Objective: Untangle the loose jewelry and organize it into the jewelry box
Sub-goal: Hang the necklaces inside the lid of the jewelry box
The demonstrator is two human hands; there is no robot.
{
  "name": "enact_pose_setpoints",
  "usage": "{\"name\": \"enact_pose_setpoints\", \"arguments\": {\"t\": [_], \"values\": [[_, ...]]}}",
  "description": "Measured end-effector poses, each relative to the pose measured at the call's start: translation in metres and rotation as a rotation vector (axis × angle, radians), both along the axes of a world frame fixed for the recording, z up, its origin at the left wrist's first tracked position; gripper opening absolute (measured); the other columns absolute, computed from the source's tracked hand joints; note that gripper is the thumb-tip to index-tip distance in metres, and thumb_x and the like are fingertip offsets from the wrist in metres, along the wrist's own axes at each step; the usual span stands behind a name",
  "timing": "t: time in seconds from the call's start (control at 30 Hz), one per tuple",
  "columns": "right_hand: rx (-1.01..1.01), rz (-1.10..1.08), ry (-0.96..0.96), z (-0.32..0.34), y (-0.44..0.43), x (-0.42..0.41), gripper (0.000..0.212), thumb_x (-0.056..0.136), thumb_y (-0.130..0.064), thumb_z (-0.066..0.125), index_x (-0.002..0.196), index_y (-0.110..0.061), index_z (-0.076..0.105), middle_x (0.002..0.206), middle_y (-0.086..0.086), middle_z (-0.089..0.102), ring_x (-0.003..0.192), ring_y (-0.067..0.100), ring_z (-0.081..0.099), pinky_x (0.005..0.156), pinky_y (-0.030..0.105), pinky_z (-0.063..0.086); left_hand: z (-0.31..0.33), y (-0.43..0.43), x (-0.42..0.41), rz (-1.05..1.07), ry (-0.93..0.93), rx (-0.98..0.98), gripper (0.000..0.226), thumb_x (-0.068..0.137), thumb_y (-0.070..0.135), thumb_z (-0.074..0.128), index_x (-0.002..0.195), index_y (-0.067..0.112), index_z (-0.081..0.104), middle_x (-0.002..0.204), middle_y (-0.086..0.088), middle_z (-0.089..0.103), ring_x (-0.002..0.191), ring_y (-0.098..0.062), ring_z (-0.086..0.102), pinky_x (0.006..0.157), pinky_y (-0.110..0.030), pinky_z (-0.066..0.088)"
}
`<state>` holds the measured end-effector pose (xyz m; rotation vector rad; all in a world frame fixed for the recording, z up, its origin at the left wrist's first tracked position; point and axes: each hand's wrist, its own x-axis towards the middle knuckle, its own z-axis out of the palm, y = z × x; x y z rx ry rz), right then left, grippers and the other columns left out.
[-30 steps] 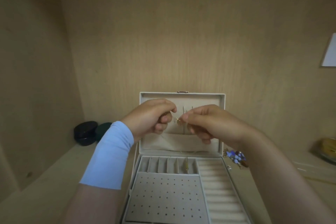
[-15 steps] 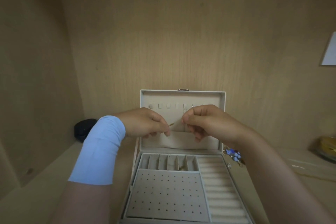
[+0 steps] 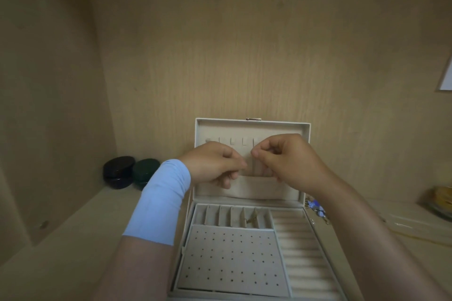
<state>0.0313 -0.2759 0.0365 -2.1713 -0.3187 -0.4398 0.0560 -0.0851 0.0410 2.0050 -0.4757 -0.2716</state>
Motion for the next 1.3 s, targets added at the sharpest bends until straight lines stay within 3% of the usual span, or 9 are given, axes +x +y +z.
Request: {"name": "enact_pose_setpoints", "arguments": {"t": [0.13, 0.27, 0.37, 0.53, 0.73, 0.9, 1.0, 1.13, 1.3], "values": [[0.007, -0.036, 0.016, -0.004, 0.0, 0.003, 0.012, 0.09, -0.023, 0.071, 0.079, -0.021, 0.075, 0.058, -0.007, 0.063, 0.042, -0.001, 0.05, 0.046, 0.013, 0.039, 0.002, 0.002, 0.004, 0.116, -0.041, -0.055, 0.01, 0.091, 0.016, 0.064, 0.093, 0.007, 0.069, 0.062, -0.001, 0.054, 0.047, -0.011, 0.048, 0.074, -0.041, 0.061], [0.057, -0.104, -0.026, -0.007, 0.005, 0.007, 0.014, 0.091, -0.026, 0.071, 0.078, -0.023, 0.074, 0.061, -0.007, 0.065, 0.048, 0.003, 0.054, 0.053, 0.024, 0.046, -0.002, -0.002, 0.008, 0.285, -0.164, -0.023, 0.019, 0.09, 0.028, 0.065, 0.087, 0.01, 0.07, 0.066, 0.0, 0.057, 0.045, -0.016, 0.057, 0.067, -0.041, 0.061], [0.147, -0.217, -0.089, -0.007, 0.014, 0.014, 0.013, 0.088, -0.027, 0.071, 0.078, -0.023, 0.076, 0.067, -0.006, 0.071, 0.059, 0.013, 0.067, 0.064, 0.032, 0.058, -0.003, -0.006, 0.01, 0.43, -0.291, -0.027, 0.027, 0.088, 0.038, 0.065, 0.077, 0.014, 0.068, 0.067, 0.003, 0.063, 0.045, -0.019, 0.06, 0.058, -0.028, 0.055], [0.184, -0.413, -0.187, 0.003, 0.031, 0.023, 0.012, 0.085, -0.028, 0.074, 0.075, -0.021, 0.076, 0.067, -0.009, 0.071, 0.066, 0.002, 0.065, 0.062, 0.019, 0.049, -0.01, -0.017, 0.014, 0.611, -0.412, -0.079, 0.032, 0.085, 0.041, 0.068, 0.066, 0.014, 0.067, 0.064, 0.007, 0.065, 0.055, -0.015, 0.06, 0.064, -0.022, 0.046], [0.192, -0.498, -0.191, 0.001, 0.041, 0.028, 0.014, 0.079, -0.019, 0.072, 0.065, -0.017, 0.072, 0.059, -0.007, 0.067, 0.06, 0.007, 0.063, 0.055, 0.02, 0.046, -0.016, -0.022, 0.015, 0.638, -0.358, -0.024, 0.041, 0.086, 0.042, 0.064, 0.057, 0.012, 0.06, 0.059, 0.0, 0.064, 0.061, -0.027, 0.065, 0.063, -0.025, 0.051], [0.109, -0.482, -0.121, -0.008, 0.039, 0.026, 0.011, 0.081, -0.02, 0.07, 0.071, -0.019, 0.072, 0.068, -0.008, 0.069, 0.068, 0.008, 0.065, 0.055, 0.019, 0.043, -0.015, -0.019, 0.014, 0.552, -0.263, 0.064, 0.038, 0.089, 0.038, 0.06, 0.067, 0.007, 0.064, 0.069, -0.008, 0.07, 0.059, -0.029, 0.068, 0.063, -0.03, 0.056], [0.012, -0.419, -0.046, -0.014, 0.032, 0.02, 0.013, 0.083, -0.024, 0.069, 0.072, -0.019, 0.073, 0.071, -0.007, 0.07, 0.069, 0.007, 0.064, 0.054, 0.014, 0.041, -0.012, -0.015, 0.012, 0.356, -0.095, 0.047, 0.031, 0.09, 0.033, 0.06, 0.074, 0.007, 0.066, 0.067, -0.01, 0.067, 0.051, -0.026, 0.061, 0.067, -0.039, 0.062], [0.112, -0.177, 0.258, -0.018, 0.026, 0.005, 0.023, 0.088, -0.021, 0.063, 0.076, -0.006, 0.076, 0.072, 0.012, 0.072, 0.056, 0.018, 0.06, 0.055, 0.027, 0.051, -0.003, -0.009, 0.002, 0.056, 0.015, 0.154, 0.025, 0.098, 0.027, 0.053, 0.082, 0.011, 0.064, 0.074, -0.002, 0.067, 0.066, -0.018, 0.062, 0.074, -0.034, 0.058], [0.211, 0.138, 0.495, -0.02, 0.019, -0.005, 0.03, 0.092, -0.024, 0.055, 0.094, -0.001, 0.074, 0.089, 0.012, 0.075, 0.078, 0.021, 0.07, 0.072, 0.032, 0.055, 0.01, -0.006, -0.011, -0.049, 0.067, 0.238, 0.021, 0.101, 0.023, 0.049, 0.099, 0.01, 0.065, 0.095, -0.003, 0.073, 0.085, -0.016, 0.07, 0.084, -0.029, 0.056]]}}
